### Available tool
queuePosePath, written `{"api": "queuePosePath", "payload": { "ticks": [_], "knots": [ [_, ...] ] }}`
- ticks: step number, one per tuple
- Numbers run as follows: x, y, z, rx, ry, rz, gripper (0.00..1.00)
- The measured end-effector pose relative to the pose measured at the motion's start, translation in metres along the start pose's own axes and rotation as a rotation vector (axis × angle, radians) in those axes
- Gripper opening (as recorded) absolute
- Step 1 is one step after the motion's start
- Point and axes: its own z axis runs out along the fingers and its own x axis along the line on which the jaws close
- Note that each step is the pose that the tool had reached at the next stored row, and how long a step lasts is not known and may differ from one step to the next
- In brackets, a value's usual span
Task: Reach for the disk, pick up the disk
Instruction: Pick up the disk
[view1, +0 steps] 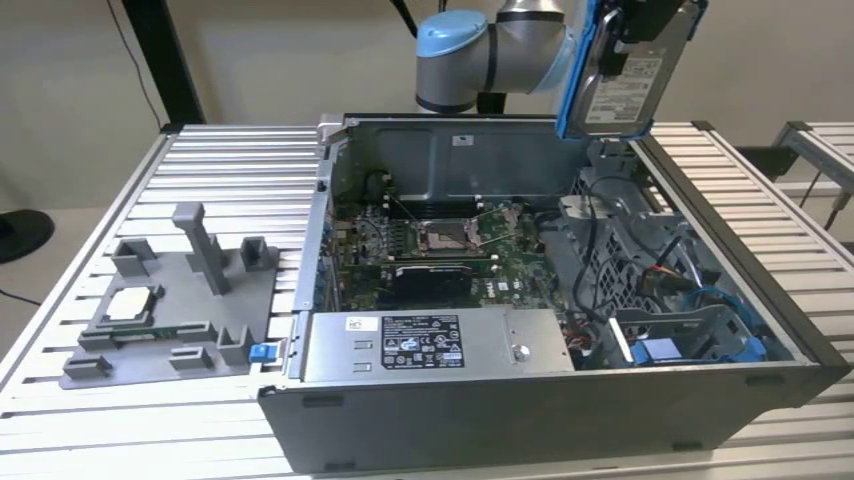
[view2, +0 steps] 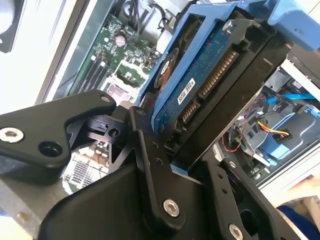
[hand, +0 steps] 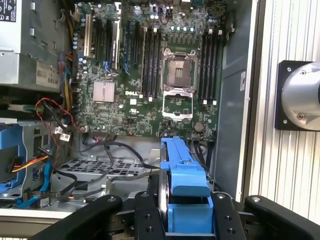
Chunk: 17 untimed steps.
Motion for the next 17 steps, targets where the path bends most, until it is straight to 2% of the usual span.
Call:
{"api": "queuePosePath", "payload": {
  "ticks": [10,17],
  "knots": [
    [0.0196,0.0007,-0.0005,0.0000,0.0001,0.000,0.00],
    [0.0361,0.0013,-0.0008,0.0000,-0.0001,0.000,0.00]
  ]
}}
